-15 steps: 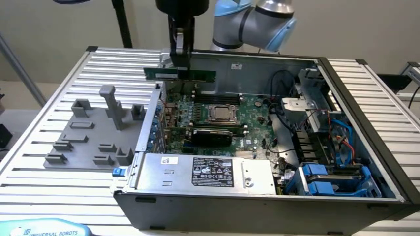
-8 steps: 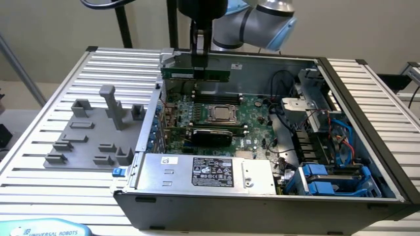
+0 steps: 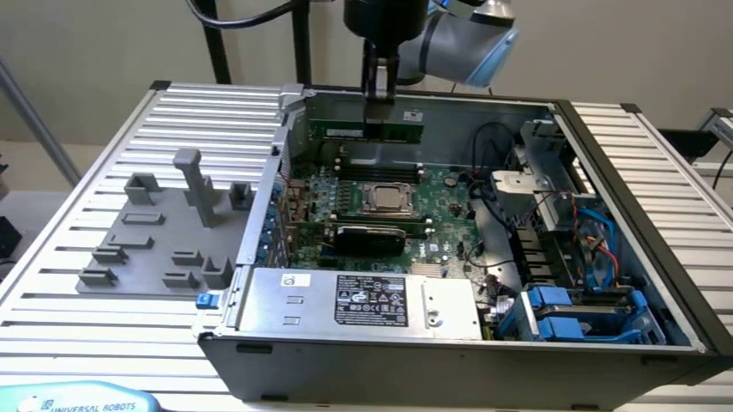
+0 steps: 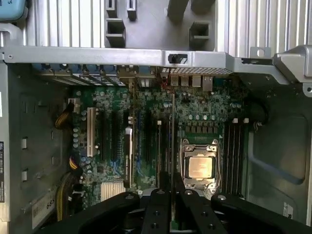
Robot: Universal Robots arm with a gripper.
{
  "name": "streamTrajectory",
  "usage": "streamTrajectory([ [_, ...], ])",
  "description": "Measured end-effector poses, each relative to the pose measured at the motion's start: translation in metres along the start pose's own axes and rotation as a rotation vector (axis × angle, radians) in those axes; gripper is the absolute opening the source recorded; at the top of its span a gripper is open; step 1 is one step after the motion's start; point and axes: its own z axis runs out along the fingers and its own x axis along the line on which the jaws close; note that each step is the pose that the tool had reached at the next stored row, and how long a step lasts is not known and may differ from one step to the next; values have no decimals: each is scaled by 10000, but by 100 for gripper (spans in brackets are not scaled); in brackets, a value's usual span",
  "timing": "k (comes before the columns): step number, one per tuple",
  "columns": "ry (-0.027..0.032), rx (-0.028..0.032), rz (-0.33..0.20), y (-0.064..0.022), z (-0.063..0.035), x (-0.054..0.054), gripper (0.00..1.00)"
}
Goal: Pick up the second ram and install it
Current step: 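Pick up the second ram and move it above second insertion slot, then insert the second ram into the second slot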
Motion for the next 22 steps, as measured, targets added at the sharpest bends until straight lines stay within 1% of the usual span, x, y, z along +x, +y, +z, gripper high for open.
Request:
streamTrajectory([
  [2, 1, 1, 0, -49, 39, -50, 14],
  [5, 2, 0, 1, -77, 94, -89, 14],
  [15, 14, 3, 52, -102, 277, -110, 14],
  [22, 21, 5, 53, -212, 405, -136, 14],
])
